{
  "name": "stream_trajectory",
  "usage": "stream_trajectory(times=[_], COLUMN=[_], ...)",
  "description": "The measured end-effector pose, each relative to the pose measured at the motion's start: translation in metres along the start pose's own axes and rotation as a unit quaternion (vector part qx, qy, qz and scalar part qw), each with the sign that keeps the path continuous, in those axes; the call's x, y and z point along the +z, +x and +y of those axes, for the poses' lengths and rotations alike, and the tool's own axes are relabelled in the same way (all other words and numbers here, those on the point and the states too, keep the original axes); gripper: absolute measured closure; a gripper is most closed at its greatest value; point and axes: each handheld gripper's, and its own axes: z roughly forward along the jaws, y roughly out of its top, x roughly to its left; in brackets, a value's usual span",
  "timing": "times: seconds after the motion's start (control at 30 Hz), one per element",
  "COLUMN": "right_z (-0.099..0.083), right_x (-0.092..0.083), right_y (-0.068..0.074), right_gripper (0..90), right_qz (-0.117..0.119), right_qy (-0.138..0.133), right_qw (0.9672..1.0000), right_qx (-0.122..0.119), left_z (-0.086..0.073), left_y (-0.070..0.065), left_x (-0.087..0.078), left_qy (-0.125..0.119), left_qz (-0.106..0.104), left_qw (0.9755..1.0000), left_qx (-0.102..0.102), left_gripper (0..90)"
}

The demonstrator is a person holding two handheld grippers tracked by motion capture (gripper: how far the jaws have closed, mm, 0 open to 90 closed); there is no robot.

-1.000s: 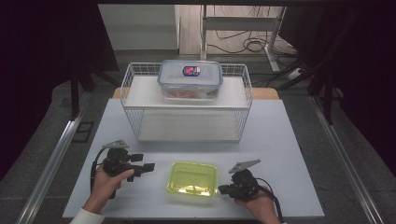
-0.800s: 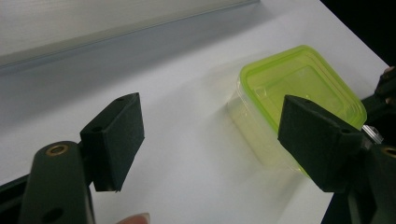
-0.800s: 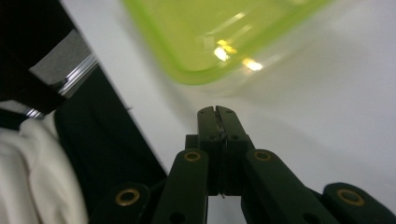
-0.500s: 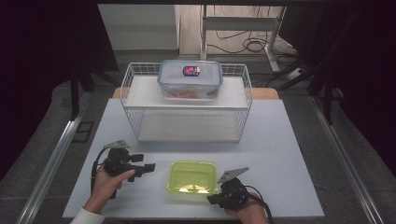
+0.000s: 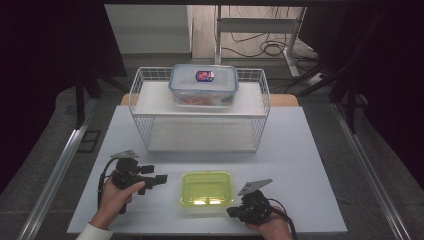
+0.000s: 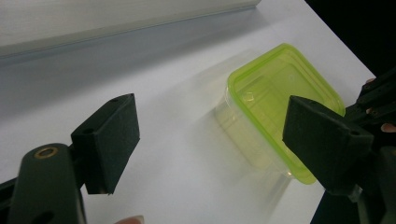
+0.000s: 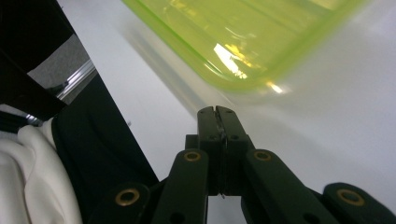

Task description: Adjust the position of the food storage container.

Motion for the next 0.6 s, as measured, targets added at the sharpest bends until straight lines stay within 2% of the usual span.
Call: stream_trajectory(times=[0.13, 0.3, 0.37, 0.47, 0.53, 0.6], right_z=[-0.008, -0.010, -0.010, -0.009, -0.008, -0.006], right_x=[-0.019, -0.026, -0.027, -0.030, -0.032, -0.032], right_y=[-0.018, -0.030, -0.034, -0.040, -0.043, -0.045], right_gripper=[88.7, 84.9, 73.0, 44.9, 37.6, 34.6], right_qz=[-0.022, -0.041, -0.047, -0.052, -0.034, -0.019], right_qy=[-0.026, -0.039, -0.052, -0.083, -0.107, -0.123], right_qw=[0.9988, 0.9974, 0.9961, 0.9922, 0.9887, 0.9863], right_qx=[0.035, 0.045, 0.054, 0.077, 0.099, 0.109], left_z=[0.000, -0.003, -0.004, -0.006, -0.007, -0.010], left_y=[-0.006, -0.011, -0.012, -0.015, -0.019, -0.021], left_x=[0.002, 0.002, 0.002, 0.004, 0.003, 0.004], left_qy=[-0.001, 0.002, 0.002, 0.006, 0.006, 0.003], left_qz=[-0.004, 0.000, -0.004, -0.008, -0.007, -0.011], left_qw=[1.0000, 0.9999, 0.9999, 0.9998, 0.9999, 0.9998], left_qx=[-0.008, -0.011, -0.014, -0.015, -0.012, -0.016], left_gripper=[16.1, 15.5, 15.5, 14.6, 14.2, 13.8])
